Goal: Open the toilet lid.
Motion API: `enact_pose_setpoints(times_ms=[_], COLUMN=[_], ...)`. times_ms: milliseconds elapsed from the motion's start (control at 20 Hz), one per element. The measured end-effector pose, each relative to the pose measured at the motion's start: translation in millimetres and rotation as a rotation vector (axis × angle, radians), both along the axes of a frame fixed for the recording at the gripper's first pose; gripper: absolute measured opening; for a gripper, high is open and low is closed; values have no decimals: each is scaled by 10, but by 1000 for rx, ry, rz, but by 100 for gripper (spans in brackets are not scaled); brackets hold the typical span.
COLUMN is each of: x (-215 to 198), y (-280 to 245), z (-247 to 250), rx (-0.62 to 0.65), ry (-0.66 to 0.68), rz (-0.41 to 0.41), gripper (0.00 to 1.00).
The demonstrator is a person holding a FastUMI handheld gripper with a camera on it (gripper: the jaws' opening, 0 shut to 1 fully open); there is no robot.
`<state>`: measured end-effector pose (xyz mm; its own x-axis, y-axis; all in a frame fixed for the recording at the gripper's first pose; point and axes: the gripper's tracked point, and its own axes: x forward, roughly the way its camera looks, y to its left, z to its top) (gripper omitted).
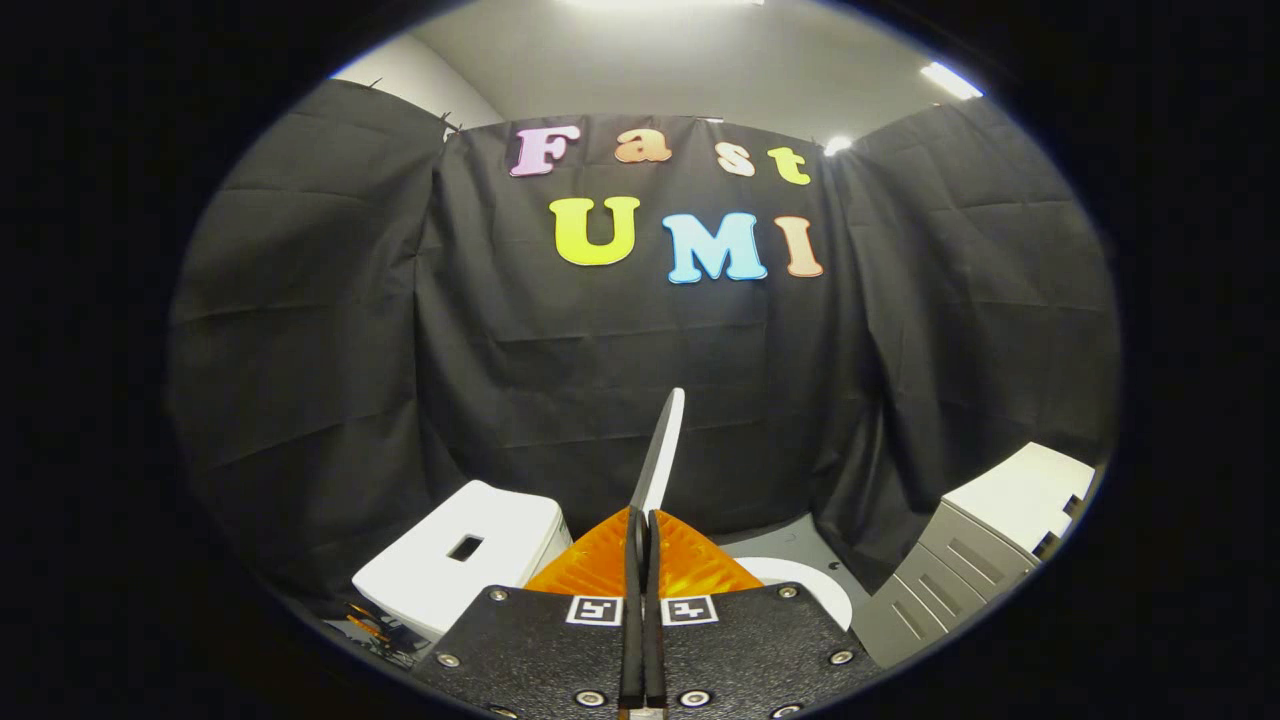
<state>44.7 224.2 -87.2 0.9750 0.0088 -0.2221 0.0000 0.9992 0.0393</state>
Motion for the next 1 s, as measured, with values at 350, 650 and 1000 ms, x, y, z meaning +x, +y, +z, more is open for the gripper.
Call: enact_pose_setpoints(times_ms=[350,650,1000], x=[45,81,99], y=[426,716,1079], z=[88,131,130], rx=[-38,3,79], ry=[-15,-12,-17], rz=[53,81,110], gripper=[0,0,0])
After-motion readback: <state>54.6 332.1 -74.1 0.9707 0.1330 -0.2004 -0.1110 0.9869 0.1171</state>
